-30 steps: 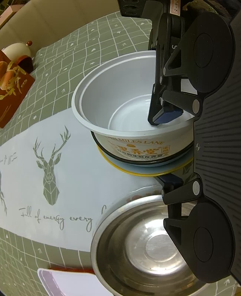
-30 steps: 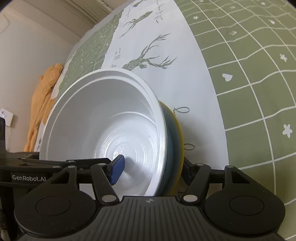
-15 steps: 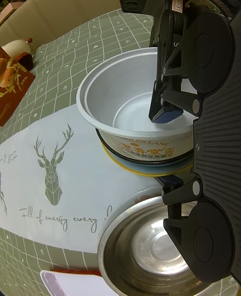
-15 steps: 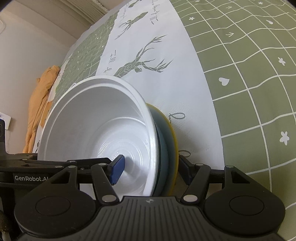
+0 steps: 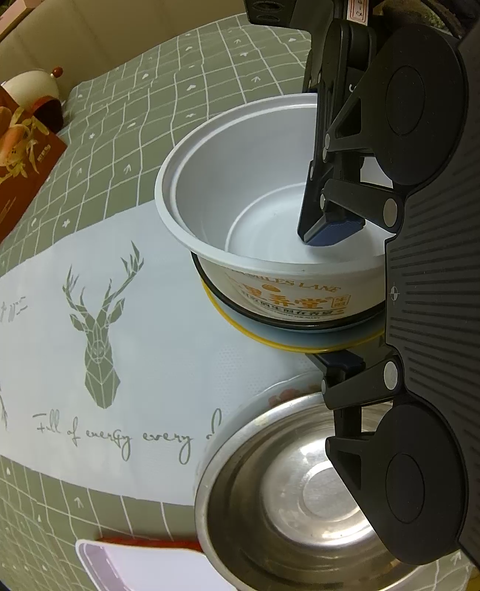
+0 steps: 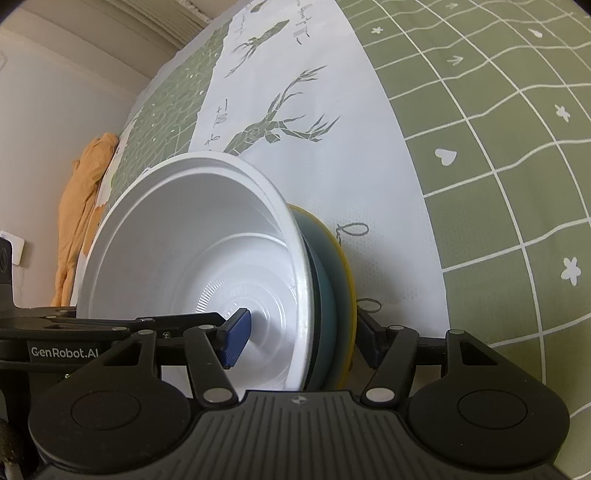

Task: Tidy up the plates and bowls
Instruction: 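Lift the bowl stack with both grippers and tilt it up, then carry the bowl stack with both grippers and lower it into the steel bowl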

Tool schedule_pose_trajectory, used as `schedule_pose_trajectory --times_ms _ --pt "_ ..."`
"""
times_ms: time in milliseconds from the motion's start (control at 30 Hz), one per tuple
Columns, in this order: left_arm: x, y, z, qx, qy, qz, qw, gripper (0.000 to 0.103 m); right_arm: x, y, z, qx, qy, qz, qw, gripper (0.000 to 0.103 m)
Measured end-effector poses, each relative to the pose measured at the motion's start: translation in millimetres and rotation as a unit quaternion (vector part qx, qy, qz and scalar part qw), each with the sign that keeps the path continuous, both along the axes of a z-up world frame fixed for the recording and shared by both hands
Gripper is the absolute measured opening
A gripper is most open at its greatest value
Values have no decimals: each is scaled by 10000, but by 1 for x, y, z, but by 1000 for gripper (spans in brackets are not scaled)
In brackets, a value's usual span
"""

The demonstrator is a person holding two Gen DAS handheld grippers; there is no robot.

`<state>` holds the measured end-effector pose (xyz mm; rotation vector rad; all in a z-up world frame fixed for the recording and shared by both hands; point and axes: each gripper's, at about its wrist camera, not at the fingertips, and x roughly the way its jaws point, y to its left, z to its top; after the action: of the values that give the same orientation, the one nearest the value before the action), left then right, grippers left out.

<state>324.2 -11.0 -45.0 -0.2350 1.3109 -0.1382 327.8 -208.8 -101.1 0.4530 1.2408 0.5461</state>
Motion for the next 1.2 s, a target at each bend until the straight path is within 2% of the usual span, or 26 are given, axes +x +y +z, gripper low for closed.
schedule_pose_trajectory --times_ms 67,167,767,1000,1200 --pt "0 2 0 -43 40 57 10000 60 1 0 0 51 112 1 9999 55" --pt "0 5 1 -104 140 104 9998 59 2 3 2 29 271 -28 9996 56" --pt "-1 4 13 -152 143 66 9998 59 -5 1 11 39 434 -276 9987 57" --pt "-14 7 39 -156 -65 -18 9999 59 -13 5 32 28 336 -280 9990 57" --pt "-34 34 67 -262 -262 142 9992 59 -22 24 64 -79 72 -134 9999 57"
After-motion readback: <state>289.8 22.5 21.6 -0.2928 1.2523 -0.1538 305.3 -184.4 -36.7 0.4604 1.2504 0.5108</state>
